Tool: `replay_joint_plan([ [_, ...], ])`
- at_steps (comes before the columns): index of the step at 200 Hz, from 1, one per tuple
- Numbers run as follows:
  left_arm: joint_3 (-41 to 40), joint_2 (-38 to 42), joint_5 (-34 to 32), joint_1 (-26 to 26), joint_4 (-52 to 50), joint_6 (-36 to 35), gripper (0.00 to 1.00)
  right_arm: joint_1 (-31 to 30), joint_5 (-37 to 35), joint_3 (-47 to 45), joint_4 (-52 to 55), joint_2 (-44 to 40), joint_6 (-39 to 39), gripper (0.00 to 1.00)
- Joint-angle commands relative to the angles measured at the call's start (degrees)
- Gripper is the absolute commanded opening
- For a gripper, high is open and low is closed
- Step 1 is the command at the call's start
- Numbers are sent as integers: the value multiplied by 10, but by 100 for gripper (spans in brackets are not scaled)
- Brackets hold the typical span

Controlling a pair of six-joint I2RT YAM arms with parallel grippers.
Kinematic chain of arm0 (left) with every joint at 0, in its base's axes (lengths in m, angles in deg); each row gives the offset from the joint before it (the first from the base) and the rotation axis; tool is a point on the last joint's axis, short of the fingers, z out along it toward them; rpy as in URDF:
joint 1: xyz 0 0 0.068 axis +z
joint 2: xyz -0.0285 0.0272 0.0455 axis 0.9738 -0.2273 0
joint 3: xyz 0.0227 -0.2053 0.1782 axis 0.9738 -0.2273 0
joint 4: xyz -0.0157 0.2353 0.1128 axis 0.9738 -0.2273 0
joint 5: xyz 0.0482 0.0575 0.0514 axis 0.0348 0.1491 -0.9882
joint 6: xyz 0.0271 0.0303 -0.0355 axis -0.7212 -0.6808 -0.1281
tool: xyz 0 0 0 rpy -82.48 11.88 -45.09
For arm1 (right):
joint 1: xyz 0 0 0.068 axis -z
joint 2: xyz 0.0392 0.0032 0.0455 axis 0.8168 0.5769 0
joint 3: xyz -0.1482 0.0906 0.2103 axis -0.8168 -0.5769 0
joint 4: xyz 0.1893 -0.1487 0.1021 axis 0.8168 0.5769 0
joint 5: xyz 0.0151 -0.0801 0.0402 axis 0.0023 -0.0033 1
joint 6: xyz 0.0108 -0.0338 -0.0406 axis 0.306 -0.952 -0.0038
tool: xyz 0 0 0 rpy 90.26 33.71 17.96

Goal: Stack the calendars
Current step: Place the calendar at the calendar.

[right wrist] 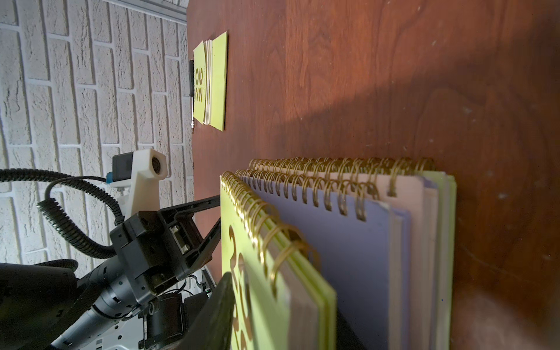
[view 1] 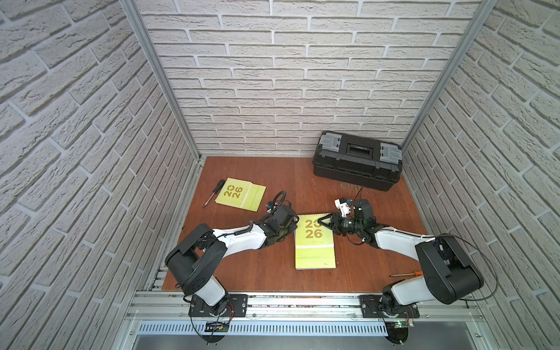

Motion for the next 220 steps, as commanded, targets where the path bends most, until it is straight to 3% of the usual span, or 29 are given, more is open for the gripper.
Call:
replay_joint_plan([
  [1, -8, -2, -3, -2, 23, 6, 0, 2, -19, 26, 54, -21, -39, 42],
  [104, -8, 2, 1, -2, 23, 1, 0, 3, -105, 65, 195, -56, -95, 44],
  [220, 0, 0, 7, -2, 22, -3, 0, 2, -136, 93, 240, -62, -114, 44],
])
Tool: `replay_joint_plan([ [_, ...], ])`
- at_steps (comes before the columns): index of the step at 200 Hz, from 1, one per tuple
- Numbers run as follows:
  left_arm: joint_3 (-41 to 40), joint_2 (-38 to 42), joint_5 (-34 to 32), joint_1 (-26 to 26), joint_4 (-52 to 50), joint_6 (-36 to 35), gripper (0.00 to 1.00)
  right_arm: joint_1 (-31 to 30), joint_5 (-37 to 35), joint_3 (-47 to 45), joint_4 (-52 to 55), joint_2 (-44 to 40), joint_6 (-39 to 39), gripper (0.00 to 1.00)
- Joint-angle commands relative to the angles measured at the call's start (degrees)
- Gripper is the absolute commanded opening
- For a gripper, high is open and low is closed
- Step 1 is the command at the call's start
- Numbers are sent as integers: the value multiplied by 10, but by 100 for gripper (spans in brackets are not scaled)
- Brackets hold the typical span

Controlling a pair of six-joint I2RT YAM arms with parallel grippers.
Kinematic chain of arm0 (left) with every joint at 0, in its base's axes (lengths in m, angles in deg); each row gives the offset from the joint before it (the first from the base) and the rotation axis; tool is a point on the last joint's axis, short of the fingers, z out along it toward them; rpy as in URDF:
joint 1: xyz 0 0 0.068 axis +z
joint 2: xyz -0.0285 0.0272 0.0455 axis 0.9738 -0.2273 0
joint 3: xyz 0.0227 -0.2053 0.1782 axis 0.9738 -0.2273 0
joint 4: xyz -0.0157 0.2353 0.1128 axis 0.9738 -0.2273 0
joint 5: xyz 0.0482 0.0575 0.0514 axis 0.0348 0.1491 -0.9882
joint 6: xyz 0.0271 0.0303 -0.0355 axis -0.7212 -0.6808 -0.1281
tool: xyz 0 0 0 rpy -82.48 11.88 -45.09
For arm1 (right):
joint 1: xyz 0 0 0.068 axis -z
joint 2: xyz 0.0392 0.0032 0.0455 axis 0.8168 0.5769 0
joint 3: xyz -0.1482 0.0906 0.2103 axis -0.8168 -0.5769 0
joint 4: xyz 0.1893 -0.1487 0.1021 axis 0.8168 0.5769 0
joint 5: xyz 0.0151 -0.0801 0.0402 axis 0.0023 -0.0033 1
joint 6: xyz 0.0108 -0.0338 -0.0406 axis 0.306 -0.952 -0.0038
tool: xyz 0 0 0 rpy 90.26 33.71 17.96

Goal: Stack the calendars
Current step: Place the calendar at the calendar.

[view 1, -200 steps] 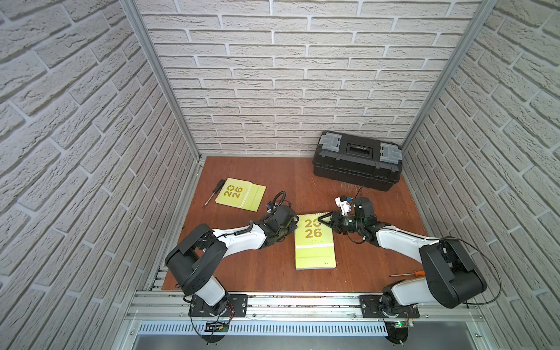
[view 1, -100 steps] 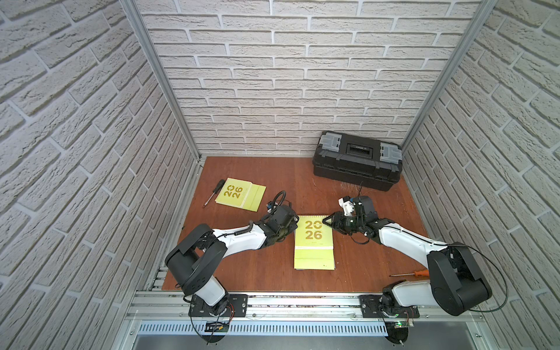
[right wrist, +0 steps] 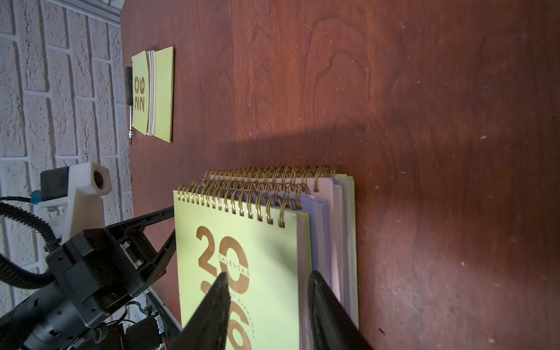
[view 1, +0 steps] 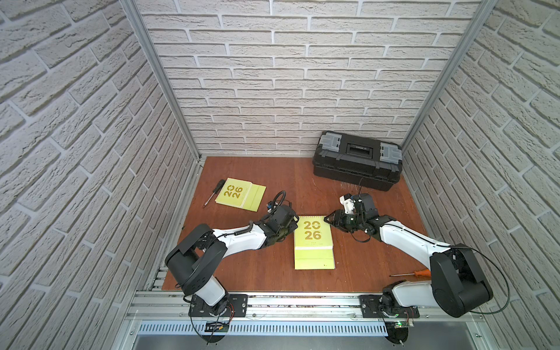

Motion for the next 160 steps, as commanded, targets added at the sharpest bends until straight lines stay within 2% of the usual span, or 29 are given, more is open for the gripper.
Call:
replay_joint_plan([
  [1, 1, 0, 0, -2, 12, -3, 0, 2, -14, 16, 11, -18, -15, 44],
  [125, 38, -1, -6, 5, -58, -36, 0, 3, -18, 25, 18, -13, -21, 44],
  [138, 36, 15, -17, 13, -83, -43, 0, 2, -27, 31, 29, -17, -28, 44],
  [160, 44, 63, -71, 31, -181, -66, 0, 2, -42, 48, 56, -23, -39, 44],
])
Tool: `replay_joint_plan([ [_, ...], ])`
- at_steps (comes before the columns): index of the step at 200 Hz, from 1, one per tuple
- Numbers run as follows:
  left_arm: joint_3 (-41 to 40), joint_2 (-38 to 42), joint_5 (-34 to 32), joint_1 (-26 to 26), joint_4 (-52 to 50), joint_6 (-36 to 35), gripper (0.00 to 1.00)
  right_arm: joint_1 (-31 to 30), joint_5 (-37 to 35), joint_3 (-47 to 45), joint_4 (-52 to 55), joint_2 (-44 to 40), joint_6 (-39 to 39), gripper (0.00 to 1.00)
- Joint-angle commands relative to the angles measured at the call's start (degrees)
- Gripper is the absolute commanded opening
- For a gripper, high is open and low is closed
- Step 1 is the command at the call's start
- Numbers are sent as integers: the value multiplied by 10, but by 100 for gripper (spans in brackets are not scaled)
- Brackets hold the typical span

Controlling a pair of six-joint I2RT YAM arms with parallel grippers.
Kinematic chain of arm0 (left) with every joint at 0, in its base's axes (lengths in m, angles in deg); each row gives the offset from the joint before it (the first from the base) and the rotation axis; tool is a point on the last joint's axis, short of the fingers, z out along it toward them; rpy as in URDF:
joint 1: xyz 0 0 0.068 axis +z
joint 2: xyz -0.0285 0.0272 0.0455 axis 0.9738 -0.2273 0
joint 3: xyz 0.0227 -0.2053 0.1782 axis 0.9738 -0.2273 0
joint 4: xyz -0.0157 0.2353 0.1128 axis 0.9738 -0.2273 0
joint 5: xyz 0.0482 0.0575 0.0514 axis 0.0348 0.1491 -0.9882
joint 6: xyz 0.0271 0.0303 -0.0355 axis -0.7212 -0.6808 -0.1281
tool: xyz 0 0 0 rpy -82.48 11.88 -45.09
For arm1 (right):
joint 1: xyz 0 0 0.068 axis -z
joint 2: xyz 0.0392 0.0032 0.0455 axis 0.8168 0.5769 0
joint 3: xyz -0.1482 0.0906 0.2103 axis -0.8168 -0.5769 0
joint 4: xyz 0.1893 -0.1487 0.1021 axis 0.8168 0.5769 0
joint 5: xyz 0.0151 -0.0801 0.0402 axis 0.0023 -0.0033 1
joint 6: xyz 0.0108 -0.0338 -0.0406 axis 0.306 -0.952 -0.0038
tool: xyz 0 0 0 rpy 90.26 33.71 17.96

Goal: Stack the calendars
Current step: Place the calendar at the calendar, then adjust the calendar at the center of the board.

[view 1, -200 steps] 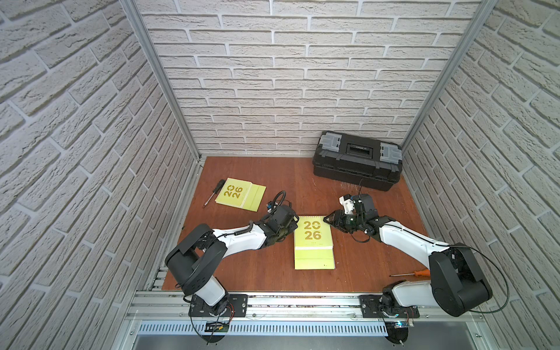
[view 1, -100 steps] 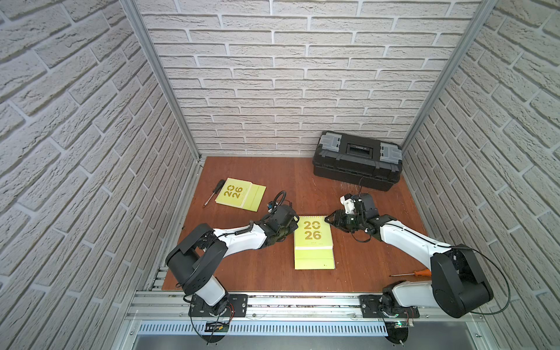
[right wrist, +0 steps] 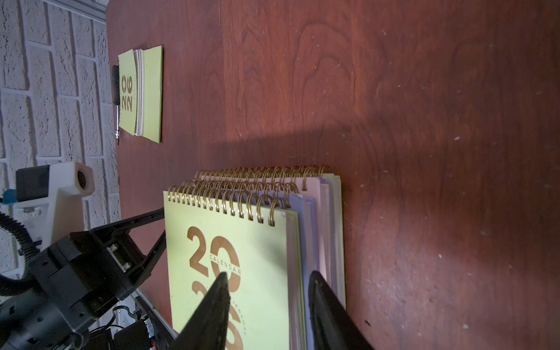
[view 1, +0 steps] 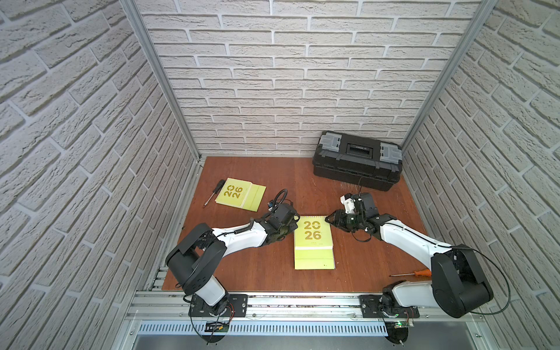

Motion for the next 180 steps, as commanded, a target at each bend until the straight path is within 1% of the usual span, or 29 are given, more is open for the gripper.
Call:
replay_joint_plan([
  [1, 17, 59, -64, 22, -105, -31, 0, 2, -21, 29, 20, -22, -23, 44],
  [18, 12, 100, -87, 50, -165, -49, 0, 3, -23, 50, 37, -20, -28, 44],
  [43, -21, 174, -85, 126, -215, -74, 0, 2, -23, 87, 55, -10, -28, 44],
  [56, -44, 217, -75, 180, -231, -90, 0, 1, -23, 107, 61, -2, -24, 44],
  [68, -60, 250, -52, 239, -241, -109, 0, -4, -24, 127, 68, 6, -18, 45],
  [80, -71, 273, -16, 304, -250, -131, 0, -10, -29, 148, 76, 15, -13, 45],
  [95, -80, 281, 33, 382, -248, -155, 0, -22, -35, 188, 94, 36, -12, 45],
  [110, -87, 268, 91, 449, -229, -168, 0, -36, -45, 240, 117, 69, -16, 46],
  [121, -85, 247, 121, 484, -214, -175, 0, -46, -49, 276, 123, 97, -17, 47],
  [129, -78, 227, 136, 503, -205, -181, 0, -53, -54, 301, 125, 118, -17, 50],
  [148, -54, 169, 161, 529, -187, -195, 0, -68, -60, 356, 127, 170, -15, 60],
  [180, -5, 68, 195, 564, -165, -210, 0, -80, -53, 443, 131, 256, -4, 62],
])
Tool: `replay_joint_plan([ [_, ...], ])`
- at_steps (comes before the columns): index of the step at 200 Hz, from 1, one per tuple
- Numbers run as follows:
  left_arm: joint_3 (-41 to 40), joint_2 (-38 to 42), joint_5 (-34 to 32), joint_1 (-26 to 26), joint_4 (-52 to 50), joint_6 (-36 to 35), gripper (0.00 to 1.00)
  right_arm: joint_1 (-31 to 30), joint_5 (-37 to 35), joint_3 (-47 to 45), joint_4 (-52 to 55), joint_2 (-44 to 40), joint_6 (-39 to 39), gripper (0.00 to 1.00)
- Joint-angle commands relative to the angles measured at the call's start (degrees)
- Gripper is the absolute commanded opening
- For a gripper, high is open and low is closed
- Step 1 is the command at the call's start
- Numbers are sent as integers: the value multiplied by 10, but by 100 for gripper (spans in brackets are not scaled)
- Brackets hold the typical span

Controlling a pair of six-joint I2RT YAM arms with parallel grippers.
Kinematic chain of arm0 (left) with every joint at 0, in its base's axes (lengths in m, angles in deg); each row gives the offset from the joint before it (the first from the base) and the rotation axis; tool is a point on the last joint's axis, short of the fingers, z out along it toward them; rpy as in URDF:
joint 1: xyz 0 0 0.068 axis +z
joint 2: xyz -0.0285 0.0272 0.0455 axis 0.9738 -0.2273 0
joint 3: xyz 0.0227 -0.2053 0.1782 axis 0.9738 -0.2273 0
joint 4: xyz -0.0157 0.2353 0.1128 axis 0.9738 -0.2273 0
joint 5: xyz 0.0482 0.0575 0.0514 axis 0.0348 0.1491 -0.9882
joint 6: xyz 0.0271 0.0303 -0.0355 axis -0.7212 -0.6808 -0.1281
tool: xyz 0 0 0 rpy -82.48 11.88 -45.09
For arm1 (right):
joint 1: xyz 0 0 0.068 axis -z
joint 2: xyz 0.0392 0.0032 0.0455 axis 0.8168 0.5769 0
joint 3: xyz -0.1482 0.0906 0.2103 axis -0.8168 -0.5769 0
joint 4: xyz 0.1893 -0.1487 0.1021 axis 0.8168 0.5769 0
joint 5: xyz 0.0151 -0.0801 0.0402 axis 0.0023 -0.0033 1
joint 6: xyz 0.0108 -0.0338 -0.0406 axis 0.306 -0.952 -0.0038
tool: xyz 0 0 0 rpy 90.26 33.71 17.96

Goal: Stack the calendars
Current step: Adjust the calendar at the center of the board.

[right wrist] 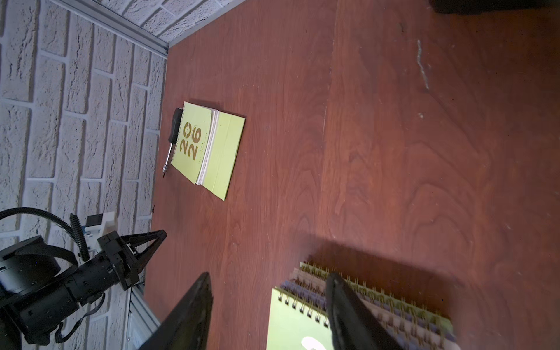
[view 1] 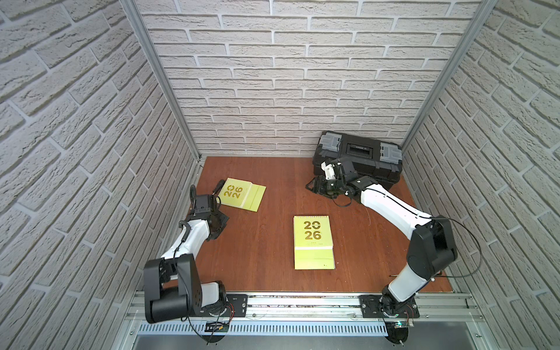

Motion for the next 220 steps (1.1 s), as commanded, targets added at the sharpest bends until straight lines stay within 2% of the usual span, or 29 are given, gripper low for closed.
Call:
replay_joint_plan([
  [1, 42, -50, 47, 21, 34, -29, 0, -8, -2, 52, 7, 46, 8, 62],
  [54, 127, -162, 44, 31, 32, -41, 0, -15, 21, 163, 6, 168, 26, 66],
  [100, 191, -245, 50, 32, 35, -35, 0, -16, 26, 241, 23, 237, 31, 74],
  [220, 317, -373, 90, 12, 25, -37, 0, -20, 33, 308, 4, 323, 62, 85],
])
